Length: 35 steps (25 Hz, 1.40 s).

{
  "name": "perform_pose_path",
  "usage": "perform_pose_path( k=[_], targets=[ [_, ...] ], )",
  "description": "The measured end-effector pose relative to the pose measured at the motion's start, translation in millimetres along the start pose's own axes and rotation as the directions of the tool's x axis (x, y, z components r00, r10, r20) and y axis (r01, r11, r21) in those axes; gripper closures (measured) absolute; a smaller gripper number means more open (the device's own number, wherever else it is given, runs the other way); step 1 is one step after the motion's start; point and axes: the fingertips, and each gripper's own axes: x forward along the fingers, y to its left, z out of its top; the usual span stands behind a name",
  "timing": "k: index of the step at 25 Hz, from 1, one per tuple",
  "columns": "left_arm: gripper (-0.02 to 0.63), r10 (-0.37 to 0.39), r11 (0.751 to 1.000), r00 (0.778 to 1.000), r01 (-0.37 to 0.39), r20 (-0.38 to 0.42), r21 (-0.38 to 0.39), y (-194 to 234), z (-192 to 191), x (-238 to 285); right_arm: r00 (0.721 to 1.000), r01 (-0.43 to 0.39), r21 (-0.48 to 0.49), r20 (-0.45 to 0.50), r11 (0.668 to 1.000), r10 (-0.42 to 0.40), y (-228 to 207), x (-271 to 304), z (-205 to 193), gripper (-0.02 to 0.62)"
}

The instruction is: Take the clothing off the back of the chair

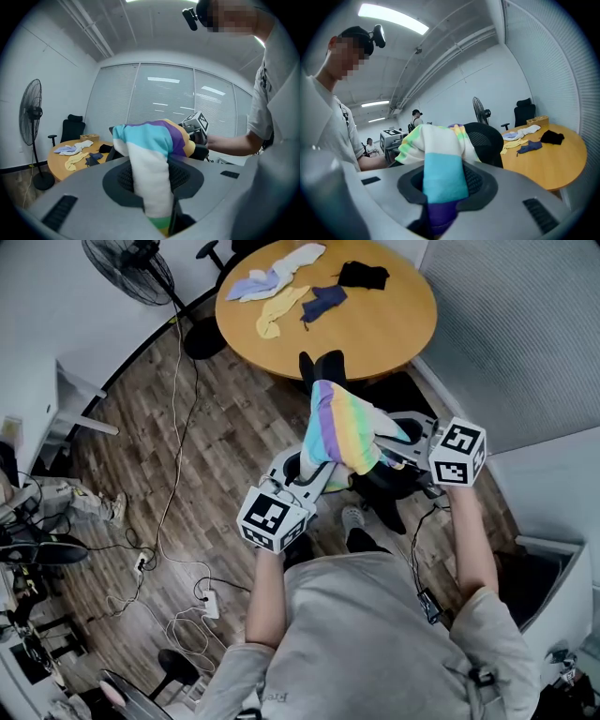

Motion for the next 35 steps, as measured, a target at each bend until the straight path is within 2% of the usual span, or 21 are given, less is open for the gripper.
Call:
perform_pose_path(
  k=[6, 10, 17, 20, 28, 35],
  targets=[
    [0.482, -0.02, 1.0, 1.0, 0.02, 0.002, 0.006, 0, 2, 0, 0.995, 0.093, -0.045, -0.024, 0.995, -0.094, -3, -5, 5, 0.482],
    [0.482, -0.02, 1.0, 1.0, 0.02, 0.001, 0.023, 0, 11, -4, 0.989, 0.139, -0.107, -0.028, 0.984, -0.142, 0, -10, 17, 0.483],
    [0.482, 0.035, 0.995, 0.999, -0.034, -0.011, 0.093, 11, 35, -15, 0.979, 0.196, -0.235, -0.005, 0.952, -0.203, 7, -9, 52, 0.485],
    [0.482, 0.061, 0.991, 0.998, -0.061, 0.001, 0.119, 15, 51, -21, 0.974, 0.22, -0.286, 0.018, 0.933, -0.224, 11, -9, 70, 0.485],
    [0.482, 0.115, 0.972, 0.99, -0.129, 0.082, 0.195, 31, 101, -34, 0.961, 0.273, -0.443, 0.089, 0.854, -0.261, 26, -9, 132, 0.485],
    [0.482, 0.153, 0.965, 0.973, -0.184, 0.17, 0.187, 49, 139, -58, 0.958, 0.286, -0.512, 0.142, 0.81, -0.249, 43, 8, 185, 0.485]
  ],
)
